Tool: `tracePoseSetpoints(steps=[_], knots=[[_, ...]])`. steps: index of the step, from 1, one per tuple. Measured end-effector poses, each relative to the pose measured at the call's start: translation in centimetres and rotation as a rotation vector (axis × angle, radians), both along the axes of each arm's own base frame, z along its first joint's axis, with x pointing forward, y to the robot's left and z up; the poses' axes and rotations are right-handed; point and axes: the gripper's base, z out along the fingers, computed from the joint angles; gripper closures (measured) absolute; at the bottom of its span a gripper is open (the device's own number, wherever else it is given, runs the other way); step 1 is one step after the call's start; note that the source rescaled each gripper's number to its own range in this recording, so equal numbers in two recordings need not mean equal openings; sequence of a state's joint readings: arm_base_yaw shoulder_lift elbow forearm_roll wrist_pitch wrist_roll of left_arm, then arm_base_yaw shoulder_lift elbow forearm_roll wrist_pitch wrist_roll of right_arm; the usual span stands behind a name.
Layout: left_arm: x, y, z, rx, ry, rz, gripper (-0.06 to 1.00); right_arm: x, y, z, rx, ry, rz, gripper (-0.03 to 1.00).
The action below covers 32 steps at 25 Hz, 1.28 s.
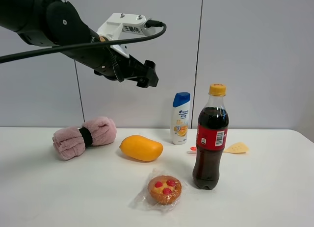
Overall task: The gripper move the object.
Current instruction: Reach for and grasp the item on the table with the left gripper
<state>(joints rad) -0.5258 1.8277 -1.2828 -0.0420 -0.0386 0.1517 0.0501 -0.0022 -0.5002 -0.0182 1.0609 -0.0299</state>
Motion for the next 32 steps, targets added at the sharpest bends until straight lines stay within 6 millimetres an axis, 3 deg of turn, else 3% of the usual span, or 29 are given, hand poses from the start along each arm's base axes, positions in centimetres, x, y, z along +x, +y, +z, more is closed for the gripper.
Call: tracePoseSetpoints(steps=[14,32], knots=[[-0.4,-4.1,-4.4,0.007,-0.004,-0.088,-0.06,0.0,0.0,0.0,0.0,0.0,0.0,-0.03],[0.7,-5.0,-7.9,-0.03,-0.063,-0.092,-0.06,0.0,0.0,0.0,0.0,0.0,0.0,-0.03]])
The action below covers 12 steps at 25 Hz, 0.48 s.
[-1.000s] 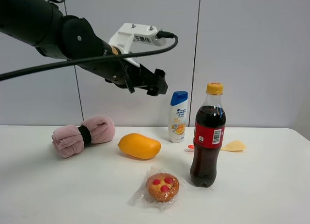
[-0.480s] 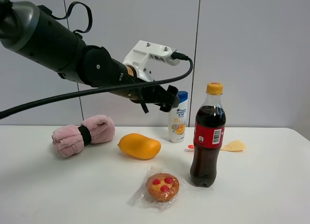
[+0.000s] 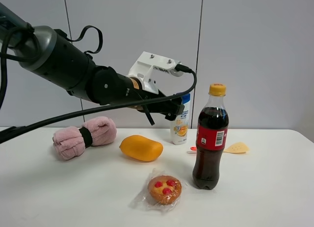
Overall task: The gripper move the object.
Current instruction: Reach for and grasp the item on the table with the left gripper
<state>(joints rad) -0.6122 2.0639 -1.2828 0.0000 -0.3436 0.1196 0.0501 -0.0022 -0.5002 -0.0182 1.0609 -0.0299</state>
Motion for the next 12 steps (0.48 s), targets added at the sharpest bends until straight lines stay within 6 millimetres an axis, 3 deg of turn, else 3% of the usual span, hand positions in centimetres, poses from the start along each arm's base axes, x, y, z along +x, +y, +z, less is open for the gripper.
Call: tracePoseSetpoints(steps=[12], knots=[[1.3,-0.9,-1.7,-0.017,-0.021,0.001,-0.06,0.0,0.0,0.0,0.0,0.0,0.0,-0.03]])
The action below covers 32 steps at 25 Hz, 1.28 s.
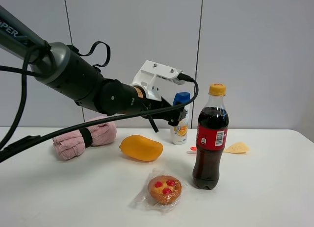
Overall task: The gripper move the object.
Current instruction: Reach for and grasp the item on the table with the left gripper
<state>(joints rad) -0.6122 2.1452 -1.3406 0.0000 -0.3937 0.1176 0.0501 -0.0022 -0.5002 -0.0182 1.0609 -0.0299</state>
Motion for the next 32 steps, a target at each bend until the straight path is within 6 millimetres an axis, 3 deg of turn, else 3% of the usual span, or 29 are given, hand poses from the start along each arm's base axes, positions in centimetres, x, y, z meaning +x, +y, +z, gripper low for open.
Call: tracePoseSetpoints(steps=[6,14,32], knots=[[0.9,-0.6,0.0,-0.009,-0.01,0.0,-0.06,0.0,0.0,0.0,0.0,0.0,0.0,-0.03],[1.1,-0.6,-1.7,0.01,0.018,0.004,-0.06,0.0,0.0,0.0,0.0,0.0,0.0,-0.03],[4.1,-2.6,-2.4,-0.006,-0.005,0.006,-0.06,0.0,0.0,0.0,0.0,0.0,0.0,-0.03]])
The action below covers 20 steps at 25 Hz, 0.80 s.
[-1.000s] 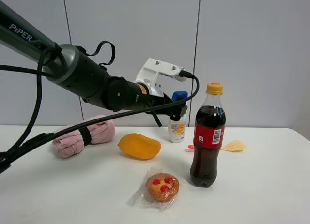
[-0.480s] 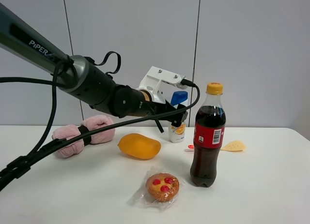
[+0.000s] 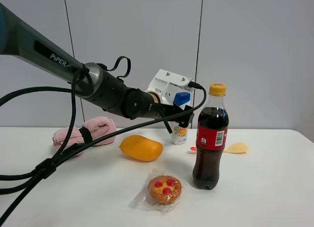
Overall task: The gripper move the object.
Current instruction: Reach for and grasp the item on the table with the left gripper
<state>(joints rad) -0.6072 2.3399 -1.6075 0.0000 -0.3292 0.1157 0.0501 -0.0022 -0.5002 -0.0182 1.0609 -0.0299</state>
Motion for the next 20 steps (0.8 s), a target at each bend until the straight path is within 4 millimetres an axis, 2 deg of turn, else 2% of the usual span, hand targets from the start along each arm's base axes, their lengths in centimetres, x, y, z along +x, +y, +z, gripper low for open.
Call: tracePoseSetpoints(steps=[10,17,20], knots=[[1.5,-1.0,-0.5,-0.005,-0.008,0.0,-0.06,0.0,0.0,0.0,0.0,0.0,0.0,-0.03],[1.7,-1.2,-0.7,-0.005,-0.006,0.0,-0.06,0.0,0.0,0.0,0.0,0.0,0.0,-0.03],[1.7,-1.2,-1.5,0.0,0.0,0.0,-0.06,0.0,0.0,0.0,0.0,0.0,0.0,-0.03]])
